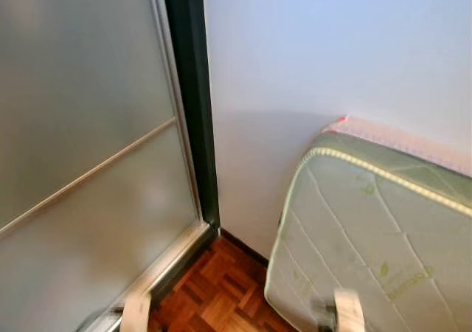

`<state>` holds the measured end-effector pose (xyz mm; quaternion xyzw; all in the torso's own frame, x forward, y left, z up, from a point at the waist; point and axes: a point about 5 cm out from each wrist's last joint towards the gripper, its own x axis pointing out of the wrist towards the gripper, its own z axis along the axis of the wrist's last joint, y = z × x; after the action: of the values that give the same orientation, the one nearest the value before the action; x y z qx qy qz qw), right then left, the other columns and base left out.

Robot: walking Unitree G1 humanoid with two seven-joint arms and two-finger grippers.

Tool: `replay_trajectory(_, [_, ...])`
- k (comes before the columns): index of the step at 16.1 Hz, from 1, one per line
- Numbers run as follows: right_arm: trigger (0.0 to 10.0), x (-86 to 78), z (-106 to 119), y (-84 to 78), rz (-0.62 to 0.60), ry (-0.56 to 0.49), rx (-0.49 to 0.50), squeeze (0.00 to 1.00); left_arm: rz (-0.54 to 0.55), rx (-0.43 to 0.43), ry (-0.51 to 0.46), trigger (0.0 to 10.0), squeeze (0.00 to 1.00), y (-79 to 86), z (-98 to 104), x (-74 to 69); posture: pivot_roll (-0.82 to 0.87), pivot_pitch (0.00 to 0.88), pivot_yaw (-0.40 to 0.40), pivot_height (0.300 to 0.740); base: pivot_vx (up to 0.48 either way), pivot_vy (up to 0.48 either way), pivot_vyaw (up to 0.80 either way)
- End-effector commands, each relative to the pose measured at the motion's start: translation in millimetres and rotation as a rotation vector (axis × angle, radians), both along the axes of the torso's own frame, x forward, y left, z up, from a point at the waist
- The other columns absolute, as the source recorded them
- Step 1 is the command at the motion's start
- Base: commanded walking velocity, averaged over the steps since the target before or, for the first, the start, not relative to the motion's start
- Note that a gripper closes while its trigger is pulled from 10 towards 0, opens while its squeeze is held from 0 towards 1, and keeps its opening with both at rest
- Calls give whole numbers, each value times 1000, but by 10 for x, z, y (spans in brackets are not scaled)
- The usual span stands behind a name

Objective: Clean up the room

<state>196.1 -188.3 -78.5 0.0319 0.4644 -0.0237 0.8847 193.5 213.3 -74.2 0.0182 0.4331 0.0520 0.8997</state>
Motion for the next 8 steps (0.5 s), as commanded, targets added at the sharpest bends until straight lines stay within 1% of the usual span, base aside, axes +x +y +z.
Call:
replay_trajectory(1, [10000,-11,-6,-4,6,11,4,0,19,-10,31,10000,0,19,-34,-67,35,0,-22,740,0,0,0])
replay_trajectory(6, [10000,4,2,-9,17,17,9,0,20,-13,40,10000,0,12,-42,-75,39,0,-26,740,0,0,0])
replay_trajectory(8, [10000,15,10,-1,13,-1,26,0,20,-15,44,10000,0,9,-49,-89,38,0,-27,740,0,0,0])
